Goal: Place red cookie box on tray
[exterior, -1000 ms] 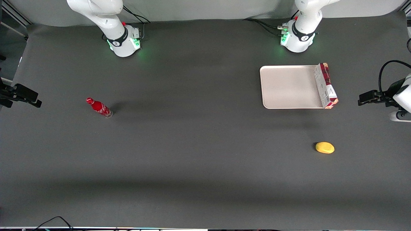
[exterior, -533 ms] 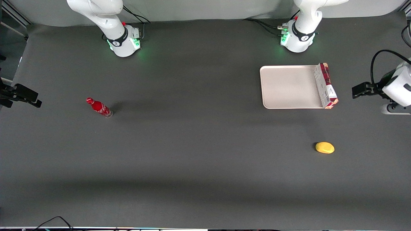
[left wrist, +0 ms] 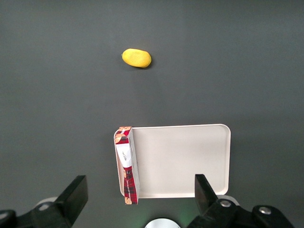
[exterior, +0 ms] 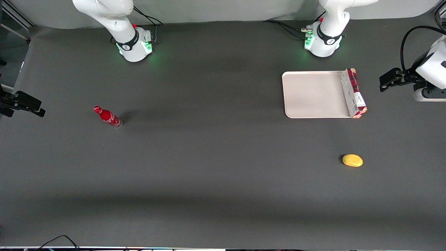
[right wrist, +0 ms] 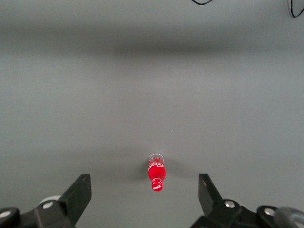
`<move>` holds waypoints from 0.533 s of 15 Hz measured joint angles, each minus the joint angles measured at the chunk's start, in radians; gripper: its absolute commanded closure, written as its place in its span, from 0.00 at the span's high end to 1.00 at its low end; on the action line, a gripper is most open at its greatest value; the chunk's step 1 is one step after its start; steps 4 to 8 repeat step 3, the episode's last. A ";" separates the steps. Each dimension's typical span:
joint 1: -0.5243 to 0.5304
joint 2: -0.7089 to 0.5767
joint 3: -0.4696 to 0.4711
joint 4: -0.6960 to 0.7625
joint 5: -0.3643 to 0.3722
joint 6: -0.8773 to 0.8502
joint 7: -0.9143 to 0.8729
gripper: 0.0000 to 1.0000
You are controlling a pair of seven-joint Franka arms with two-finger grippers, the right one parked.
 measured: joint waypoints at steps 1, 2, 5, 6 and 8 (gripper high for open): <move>0.000 0.001 -0.002 0.000 -0.002 0.000 0.000 1.00; 0.000 0.003 -0.002 0.000 -0.005 0.001 -0.001 1.00; 0.000 0.005 -0.002 0.000 -0.006 0.002 -0.001 1.00; 0.000 0.005 -0.002 0.000 -0.006 0.002 -0.001 1.00; 0.000 0.005 -0.002 0.000 -0.006 0.002 -0.001 1.00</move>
